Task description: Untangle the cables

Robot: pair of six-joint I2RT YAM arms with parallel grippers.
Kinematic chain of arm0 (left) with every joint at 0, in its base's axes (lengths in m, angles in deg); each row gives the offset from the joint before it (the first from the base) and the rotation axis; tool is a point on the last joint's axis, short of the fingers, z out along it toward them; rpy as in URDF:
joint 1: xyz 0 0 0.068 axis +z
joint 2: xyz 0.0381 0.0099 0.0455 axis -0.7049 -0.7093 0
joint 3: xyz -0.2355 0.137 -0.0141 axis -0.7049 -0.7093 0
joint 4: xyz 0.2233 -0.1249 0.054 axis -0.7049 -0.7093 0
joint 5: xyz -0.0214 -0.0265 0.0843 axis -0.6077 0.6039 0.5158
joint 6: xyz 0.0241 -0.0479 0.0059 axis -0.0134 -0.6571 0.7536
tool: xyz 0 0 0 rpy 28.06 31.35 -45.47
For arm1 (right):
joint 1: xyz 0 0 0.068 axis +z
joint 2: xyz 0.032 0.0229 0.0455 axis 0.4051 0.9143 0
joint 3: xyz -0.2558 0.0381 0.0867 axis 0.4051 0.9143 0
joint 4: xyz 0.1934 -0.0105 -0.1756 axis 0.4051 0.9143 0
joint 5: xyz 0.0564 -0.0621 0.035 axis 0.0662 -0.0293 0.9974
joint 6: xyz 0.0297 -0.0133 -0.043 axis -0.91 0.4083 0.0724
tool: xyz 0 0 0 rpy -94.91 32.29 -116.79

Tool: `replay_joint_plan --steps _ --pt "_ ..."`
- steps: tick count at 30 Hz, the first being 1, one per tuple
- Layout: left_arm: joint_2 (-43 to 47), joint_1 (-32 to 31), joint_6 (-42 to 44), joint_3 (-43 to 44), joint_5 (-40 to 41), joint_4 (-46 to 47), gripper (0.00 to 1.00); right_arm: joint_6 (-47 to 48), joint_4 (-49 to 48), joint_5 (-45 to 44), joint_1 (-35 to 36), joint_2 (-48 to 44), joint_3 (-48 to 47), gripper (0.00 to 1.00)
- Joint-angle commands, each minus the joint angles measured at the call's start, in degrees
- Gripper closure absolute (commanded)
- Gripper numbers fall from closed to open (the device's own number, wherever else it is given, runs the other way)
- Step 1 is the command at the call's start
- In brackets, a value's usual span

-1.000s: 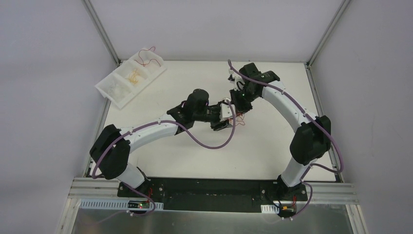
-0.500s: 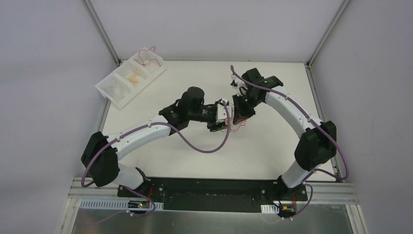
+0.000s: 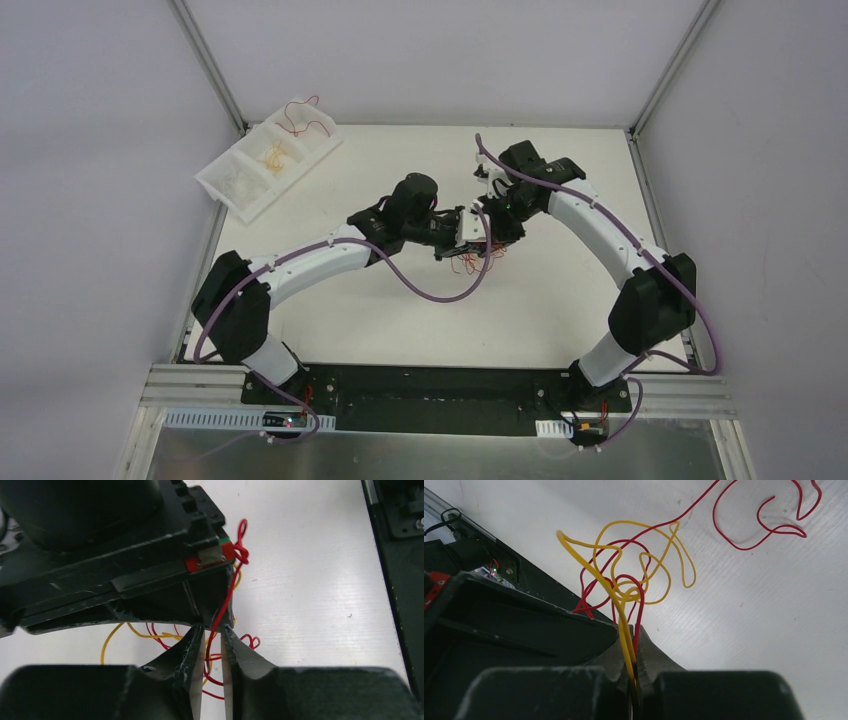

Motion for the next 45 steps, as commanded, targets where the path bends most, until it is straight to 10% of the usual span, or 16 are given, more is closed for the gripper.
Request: replay_joint_plan --steps 1,3,11,21,27,39,45 --pt "0.4 -1.0 4.8 2.6 -5.9 -4.9 0.90 -0.6 1.0 2.9 -1.9 -0.7 -1.9 1.00" --pt "2.0 -1.8 8.6 1.7 -7.2 -7.7 1.00 -1.0 1.5 5.9 -4.0 0.5 -3.3 0.97" --pt "6.4 -1.7 10.4 0.3 -7.8 -9.6 1.00 0.4 3.5 20.5 -15.5 5.3 -11.8 0.33" --pt "3.1 8.4 -31.4 20.4 -7.5 -8.4 1.00 5.0 -21.6 20.0 -18.8 -18.6 7.0 0.01" --pt "3.6 8.9 -36.1 24.7 -5.5 -8.5 1.00 5.0 -44.8 16.4 -11.8 -33.9 20.9 0.01" --pt "-1.0 9.4 -46.6 37.0 -7.2 -7.7 1.00 9.6 -66.8 2.8 0.3 -21.8 24.3 0.01" --pt "-4.5 13.3 -51.5 48.6 -10.2 -7.1 1.00 12.7 -66.8 0.3 1.8 -15.3 26.3 0.54"
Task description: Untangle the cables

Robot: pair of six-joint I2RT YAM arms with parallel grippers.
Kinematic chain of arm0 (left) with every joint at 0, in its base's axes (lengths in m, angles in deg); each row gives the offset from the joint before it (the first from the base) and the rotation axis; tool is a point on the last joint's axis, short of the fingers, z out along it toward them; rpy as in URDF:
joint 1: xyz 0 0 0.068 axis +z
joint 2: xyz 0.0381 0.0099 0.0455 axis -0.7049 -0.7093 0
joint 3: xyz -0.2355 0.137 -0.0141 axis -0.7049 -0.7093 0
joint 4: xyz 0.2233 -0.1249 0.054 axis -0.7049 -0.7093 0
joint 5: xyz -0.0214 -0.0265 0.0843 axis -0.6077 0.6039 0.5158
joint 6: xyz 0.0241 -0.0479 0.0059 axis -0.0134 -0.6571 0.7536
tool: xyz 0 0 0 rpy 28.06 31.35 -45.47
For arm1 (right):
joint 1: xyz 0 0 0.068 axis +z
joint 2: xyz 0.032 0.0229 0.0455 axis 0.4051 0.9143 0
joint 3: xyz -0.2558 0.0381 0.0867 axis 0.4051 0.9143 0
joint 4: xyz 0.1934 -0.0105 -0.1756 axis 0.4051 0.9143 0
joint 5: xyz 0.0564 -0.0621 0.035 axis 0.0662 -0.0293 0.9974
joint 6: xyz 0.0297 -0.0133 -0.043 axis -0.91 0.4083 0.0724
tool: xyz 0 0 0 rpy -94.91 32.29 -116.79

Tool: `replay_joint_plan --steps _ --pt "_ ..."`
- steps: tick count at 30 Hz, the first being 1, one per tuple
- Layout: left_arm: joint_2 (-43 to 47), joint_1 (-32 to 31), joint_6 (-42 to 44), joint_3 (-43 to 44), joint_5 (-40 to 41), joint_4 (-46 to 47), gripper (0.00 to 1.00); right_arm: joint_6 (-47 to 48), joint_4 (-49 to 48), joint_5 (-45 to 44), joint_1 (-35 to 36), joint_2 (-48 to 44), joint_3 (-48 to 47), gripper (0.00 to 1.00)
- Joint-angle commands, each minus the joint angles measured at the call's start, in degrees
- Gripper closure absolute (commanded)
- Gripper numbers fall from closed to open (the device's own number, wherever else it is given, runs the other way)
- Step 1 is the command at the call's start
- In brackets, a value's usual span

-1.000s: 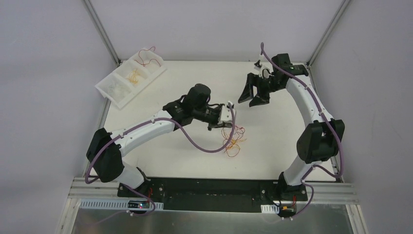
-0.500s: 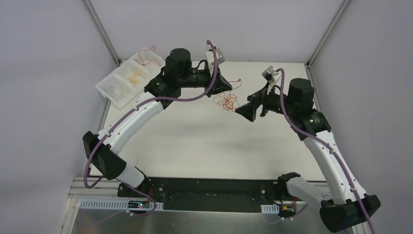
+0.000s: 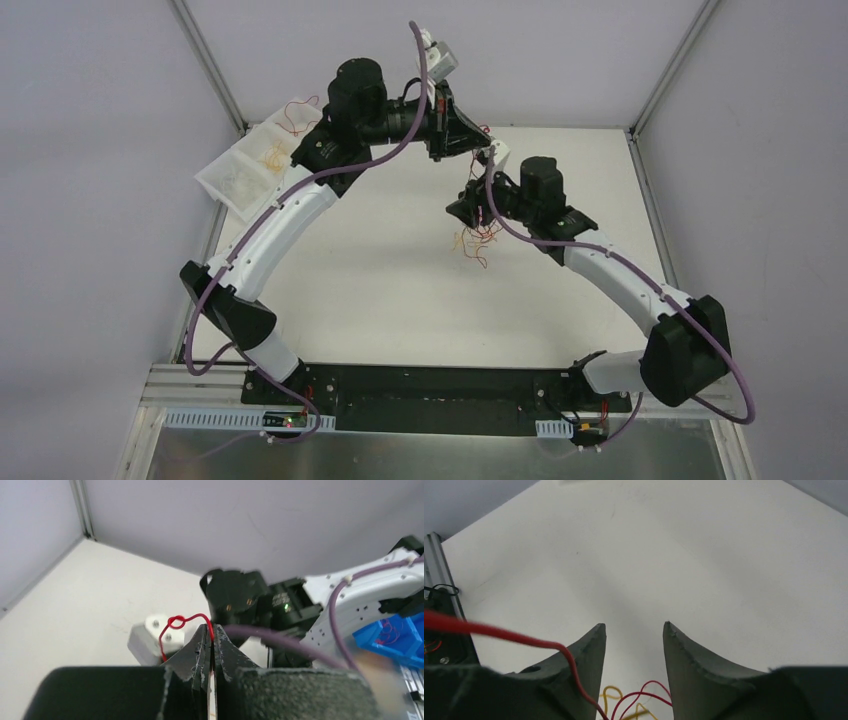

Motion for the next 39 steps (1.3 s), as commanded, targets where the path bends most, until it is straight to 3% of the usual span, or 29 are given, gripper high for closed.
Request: replay_joint_plan --steps 1,5,8,21,22,25,27,35,39 --pt "-3.1 4.8 -5.2 13.5 -3.2 1.2 1.00 4.2 -3.3 -2.7 -0.5 1.2 2.6 0.58" --pt "-8.3 11.1 -4.0 29.8 -2.6 -3.4 1.00 10.2 -3.1 -1.9 -1.1 -3.5 12.7 0.59" --pt "-10.2 14.1 -3.2 37.3 -1.8 -4.4 1.00 15.3 -0.6 -2.3 -1.0 -5.6 17.3 0.58" --pt "-5.7 21.4 5.5 37.7 10.0 -3.3 1.00 26.6 21.8 -11.2 -1.8 -0.1 12.8 0.56" --pt "-5.1 21.9 6.3 36.7 11.2 -3.3 1.00 27.1 22.8 -11.7 -1.9 0.2 12.6 0.60" --pt "-3.5 23.9 8.1 33.9 14.5 -3.3 1.00 28.7 26.1 -12.4 -2.7 1.9 11.6 0.90" --pt "-3.6 25.3 9.6 33.8 17.6 -3.2 1.00 29.1 28.2 -13.4 -3.8 3.0 10.6 1.00" --pt "-6.0 29.2 14.1 35.6 31.1 -0.2 1.00 35.5 32.5 -16.8 -11.5 5.4 12.5 1.00" --pt "-7.8 30.5 14.2 36.9 31.7 1.6 1.00 37.1 33.7 -18.0 -14.7 6.6 12.9 1.00"
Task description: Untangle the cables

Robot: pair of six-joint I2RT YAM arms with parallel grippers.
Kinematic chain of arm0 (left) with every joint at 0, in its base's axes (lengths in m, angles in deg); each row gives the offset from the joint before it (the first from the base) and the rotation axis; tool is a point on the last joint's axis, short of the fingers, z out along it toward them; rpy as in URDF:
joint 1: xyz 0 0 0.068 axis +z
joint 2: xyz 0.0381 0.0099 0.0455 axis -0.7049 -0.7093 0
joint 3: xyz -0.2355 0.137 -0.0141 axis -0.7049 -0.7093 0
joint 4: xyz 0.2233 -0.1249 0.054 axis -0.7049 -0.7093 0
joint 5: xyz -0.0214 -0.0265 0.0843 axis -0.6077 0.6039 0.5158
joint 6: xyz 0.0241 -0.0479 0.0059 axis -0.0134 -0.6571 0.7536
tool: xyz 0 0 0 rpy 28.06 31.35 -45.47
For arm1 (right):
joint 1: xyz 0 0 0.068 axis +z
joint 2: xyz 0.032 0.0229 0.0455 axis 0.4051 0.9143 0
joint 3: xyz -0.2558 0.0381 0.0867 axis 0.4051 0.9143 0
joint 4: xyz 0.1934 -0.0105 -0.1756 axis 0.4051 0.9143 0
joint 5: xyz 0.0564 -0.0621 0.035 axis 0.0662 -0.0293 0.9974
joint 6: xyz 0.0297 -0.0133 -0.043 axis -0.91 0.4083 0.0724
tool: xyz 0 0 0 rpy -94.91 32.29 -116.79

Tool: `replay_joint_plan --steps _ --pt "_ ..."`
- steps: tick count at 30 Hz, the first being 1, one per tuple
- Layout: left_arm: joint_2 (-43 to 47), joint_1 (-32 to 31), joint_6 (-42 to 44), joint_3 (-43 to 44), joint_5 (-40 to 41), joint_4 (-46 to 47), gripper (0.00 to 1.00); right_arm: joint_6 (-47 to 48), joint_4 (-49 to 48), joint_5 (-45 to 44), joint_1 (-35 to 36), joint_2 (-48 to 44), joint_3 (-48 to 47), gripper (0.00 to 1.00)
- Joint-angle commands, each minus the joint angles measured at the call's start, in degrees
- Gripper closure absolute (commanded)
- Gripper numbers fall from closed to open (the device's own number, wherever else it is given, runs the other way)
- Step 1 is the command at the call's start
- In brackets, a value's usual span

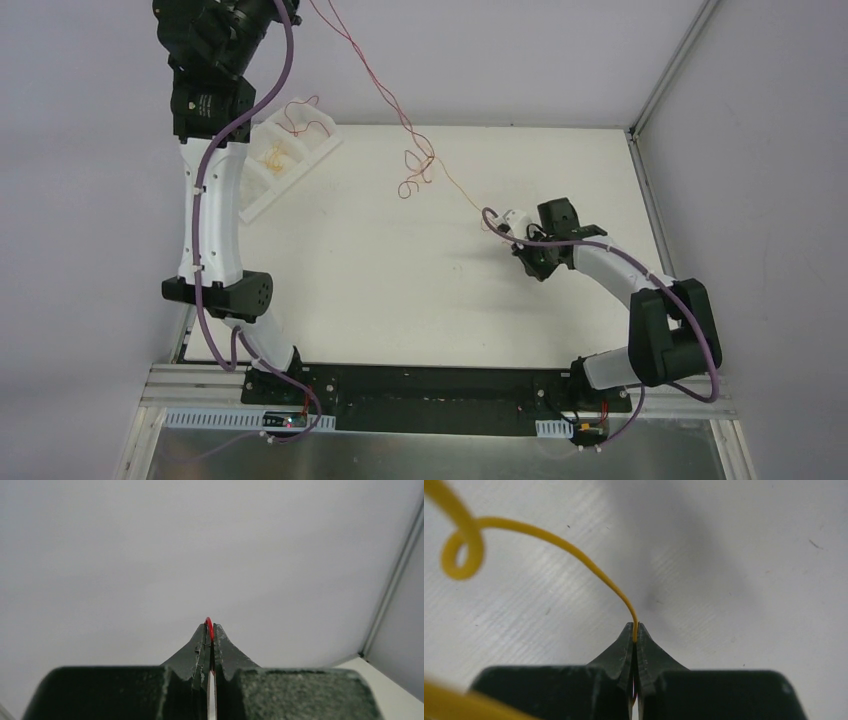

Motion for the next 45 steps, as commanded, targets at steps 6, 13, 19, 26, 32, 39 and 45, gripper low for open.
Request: replay_joint_plan --steps 6,13,19,26,32,39,45 --pt "-3.8 3.5 3.7 3.5 8.8 8.3 1.00 7.2 7.0 -4.6 -7.9 2.6 0.8 1.00" --pt "-8.7 6.7 4.4 5.3 10.4 9.0 1.00 9.9 7.7 -6.3 -13.0 3.5 2.4 1.00" --pt "-11.9 8.8 10.7 6.0 18.4 10.8 1.00 13.6 8.4 -6.7 -19.4 3.3 4.3 1.00" --pt "-12.5 10.5 11.4 3.0 17.8 11.0 1.00 15.1 9.2 -6.6 -22.9 2.8 5.0 1.00" --pt "-12.4 11.5 9.0 1.1 12.3 13.8 1.00 12.7 11.0 -3.6 -23.8 2.3 3.3 1.00" --pt "-12.8 12.3 9.3 0.2 12.1 21.0 1.00 7.6 14.6 -0.9 -23.5 2.8 -1.9 1.00" --pt "-13.9 12.7 5.5 0.1 10.0 22.3 1.00 4.0 16.3 1.1 -22.4 2.8 -4.8 1.00"
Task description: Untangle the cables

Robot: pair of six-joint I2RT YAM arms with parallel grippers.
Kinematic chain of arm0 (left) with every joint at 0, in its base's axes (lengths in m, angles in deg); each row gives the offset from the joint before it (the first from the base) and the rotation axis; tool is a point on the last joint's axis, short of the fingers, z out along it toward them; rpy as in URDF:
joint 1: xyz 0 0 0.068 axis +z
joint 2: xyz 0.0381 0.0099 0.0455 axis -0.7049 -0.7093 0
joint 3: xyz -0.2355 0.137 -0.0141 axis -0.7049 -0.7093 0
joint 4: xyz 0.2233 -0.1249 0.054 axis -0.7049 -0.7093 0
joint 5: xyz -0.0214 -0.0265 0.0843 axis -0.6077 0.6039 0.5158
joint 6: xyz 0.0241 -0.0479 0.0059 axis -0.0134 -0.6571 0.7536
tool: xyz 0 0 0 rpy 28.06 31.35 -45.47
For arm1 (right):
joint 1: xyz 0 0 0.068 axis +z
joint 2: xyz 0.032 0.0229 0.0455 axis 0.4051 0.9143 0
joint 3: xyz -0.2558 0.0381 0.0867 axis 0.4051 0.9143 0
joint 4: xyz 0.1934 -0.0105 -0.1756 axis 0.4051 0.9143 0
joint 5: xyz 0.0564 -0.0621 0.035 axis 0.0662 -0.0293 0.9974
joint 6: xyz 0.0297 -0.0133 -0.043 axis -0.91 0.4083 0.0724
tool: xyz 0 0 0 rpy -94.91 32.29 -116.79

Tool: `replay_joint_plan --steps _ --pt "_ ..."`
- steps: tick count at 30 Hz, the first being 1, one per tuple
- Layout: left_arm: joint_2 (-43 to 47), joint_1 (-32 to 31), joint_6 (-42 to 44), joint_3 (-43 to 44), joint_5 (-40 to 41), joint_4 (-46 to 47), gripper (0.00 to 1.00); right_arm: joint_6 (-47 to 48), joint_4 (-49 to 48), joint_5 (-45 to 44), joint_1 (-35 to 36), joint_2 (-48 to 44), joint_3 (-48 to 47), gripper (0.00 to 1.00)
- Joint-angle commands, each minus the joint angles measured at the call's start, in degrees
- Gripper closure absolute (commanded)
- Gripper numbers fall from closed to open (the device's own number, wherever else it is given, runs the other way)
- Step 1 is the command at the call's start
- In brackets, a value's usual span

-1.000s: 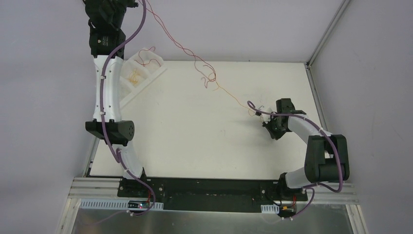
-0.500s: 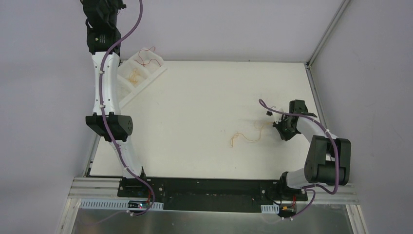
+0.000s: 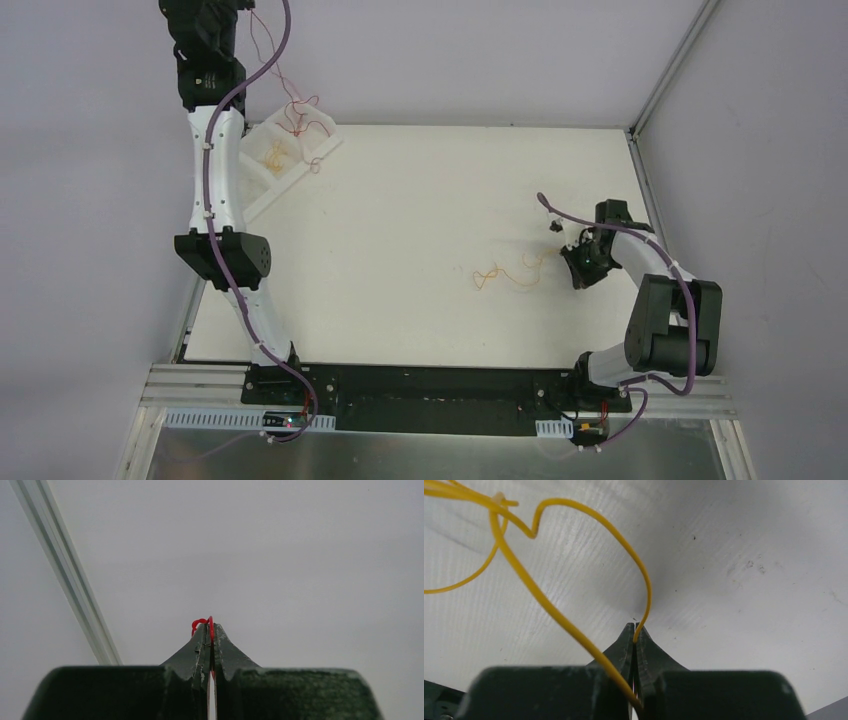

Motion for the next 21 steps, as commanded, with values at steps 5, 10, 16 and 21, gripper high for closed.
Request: replay_joint_plan --steps 5,10,16,21 --pt "-1.6 0.5 -11.6 -1.8 -7.6 4.1 1.00 -4.7 3.9 3.7 1.6 0.9 -4.7 1.00" --pt "-5.2 -0.7 -14.0 -2.3 -11.1 5.7 1.00 -5.5 7.9 5.9 2.4 3.8 -8.4 1.00" --pt "-12.3 -0.4 -7.8 1.9 -5.6 6.7 1.00 -9.8 9.9 7.1 3.0 6.3 -11.7 1.00" --pt "-15.5 0.5 -5.5 2.2 -5.6 7.4 1.00 -10.5 10.7 6.6 3.7 6.6 -12.5 1.00"
